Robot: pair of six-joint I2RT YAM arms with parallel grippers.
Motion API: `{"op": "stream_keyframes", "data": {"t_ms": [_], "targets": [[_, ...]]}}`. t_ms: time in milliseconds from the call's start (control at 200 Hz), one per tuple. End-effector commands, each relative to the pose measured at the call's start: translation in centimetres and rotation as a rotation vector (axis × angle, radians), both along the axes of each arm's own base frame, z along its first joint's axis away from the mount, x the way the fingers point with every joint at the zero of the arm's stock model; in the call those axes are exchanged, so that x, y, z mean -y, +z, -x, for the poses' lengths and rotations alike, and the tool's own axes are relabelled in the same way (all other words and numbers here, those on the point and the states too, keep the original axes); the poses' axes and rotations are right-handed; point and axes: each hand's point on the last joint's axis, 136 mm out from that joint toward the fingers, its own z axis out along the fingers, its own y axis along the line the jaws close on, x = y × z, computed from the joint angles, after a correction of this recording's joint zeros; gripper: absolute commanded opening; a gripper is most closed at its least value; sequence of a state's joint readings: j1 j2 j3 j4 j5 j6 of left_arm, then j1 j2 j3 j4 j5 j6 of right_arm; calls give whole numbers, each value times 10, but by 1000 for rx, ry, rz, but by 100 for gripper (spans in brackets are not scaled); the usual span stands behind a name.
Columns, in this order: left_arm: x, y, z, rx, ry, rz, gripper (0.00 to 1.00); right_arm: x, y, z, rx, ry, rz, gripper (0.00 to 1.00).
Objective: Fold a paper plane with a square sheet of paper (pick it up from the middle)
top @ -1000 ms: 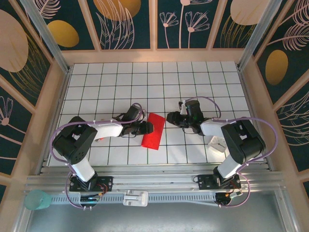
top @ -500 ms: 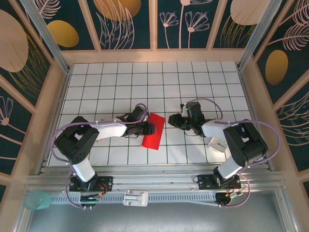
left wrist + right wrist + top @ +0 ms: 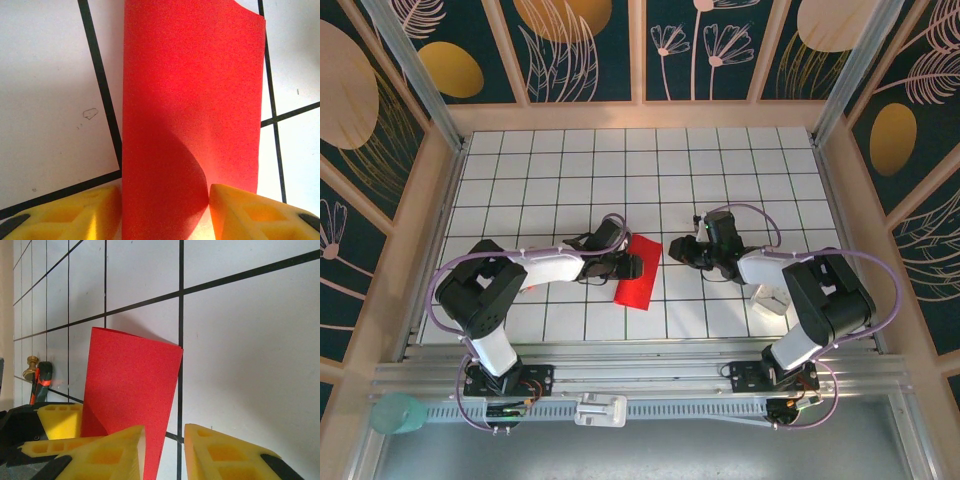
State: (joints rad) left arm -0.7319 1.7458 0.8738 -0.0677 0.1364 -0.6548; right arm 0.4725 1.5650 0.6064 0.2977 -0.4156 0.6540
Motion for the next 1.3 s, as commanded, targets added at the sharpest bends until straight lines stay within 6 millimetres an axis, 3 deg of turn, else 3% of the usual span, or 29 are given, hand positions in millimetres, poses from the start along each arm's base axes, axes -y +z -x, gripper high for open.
{"op": "stream_keyframes", "data": {"t_ms": [0, 1296], "targets": [[-14, -47, 27, -117, -28, -103, 53, 0, -5, 2, -10, -10, 9, 26], [-22, -61, 33, -139, 17, -132, 55, -5, -8, 5, -19, -1, -1, 23]]}}
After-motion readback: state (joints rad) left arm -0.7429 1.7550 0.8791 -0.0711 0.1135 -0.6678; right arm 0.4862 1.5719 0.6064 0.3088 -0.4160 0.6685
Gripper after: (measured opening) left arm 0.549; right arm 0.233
